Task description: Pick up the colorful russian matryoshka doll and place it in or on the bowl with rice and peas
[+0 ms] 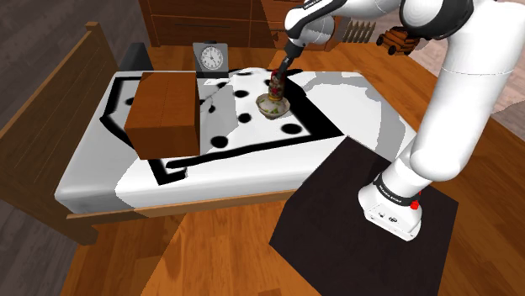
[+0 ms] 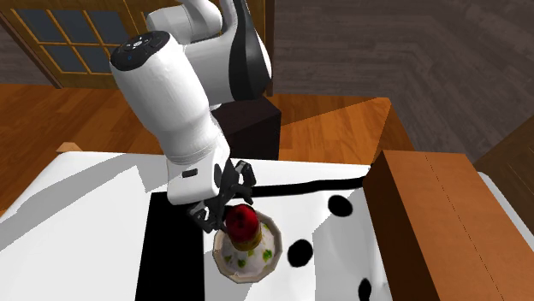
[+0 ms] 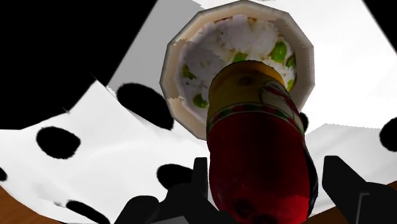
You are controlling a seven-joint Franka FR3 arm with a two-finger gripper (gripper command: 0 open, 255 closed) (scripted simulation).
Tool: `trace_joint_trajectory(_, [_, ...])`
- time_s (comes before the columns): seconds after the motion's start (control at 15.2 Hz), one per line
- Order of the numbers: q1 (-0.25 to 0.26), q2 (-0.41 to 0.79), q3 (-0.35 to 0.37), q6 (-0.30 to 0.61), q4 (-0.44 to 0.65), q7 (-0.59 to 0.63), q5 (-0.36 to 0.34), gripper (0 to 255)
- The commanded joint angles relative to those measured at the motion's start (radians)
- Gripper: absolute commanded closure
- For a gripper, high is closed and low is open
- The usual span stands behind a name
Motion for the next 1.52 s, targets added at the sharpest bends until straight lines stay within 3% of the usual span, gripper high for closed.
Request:
trace_joint_trajectory(0.0, [-0.004,0.016,0.006,0.021,-0.006,-0.012,0.013,255])
trace_joint_trajectory(0.66, [-0.008,0.032,0.012,0.041,-0.011,-0.024,0.026,255])
trace_joint_trajectory(0.73, [-0.008,0.032,0.012,0.041,-0.011,-0.024,0.026,0])
trace_joint_trajectory(1.06, [-0.008,0.032,0.012,0.041,-0.011,-0.024,0.026,0])
trace_joint_trajectory(1.32, [0.002,-0.064,-0.018,-0.042,-0.018,0.011,-0.031,0])
trace_joint_trajectory(1.45, [0.002,-0.064,-0.018,-0.042,-0.018,0.011,-0.031,0])
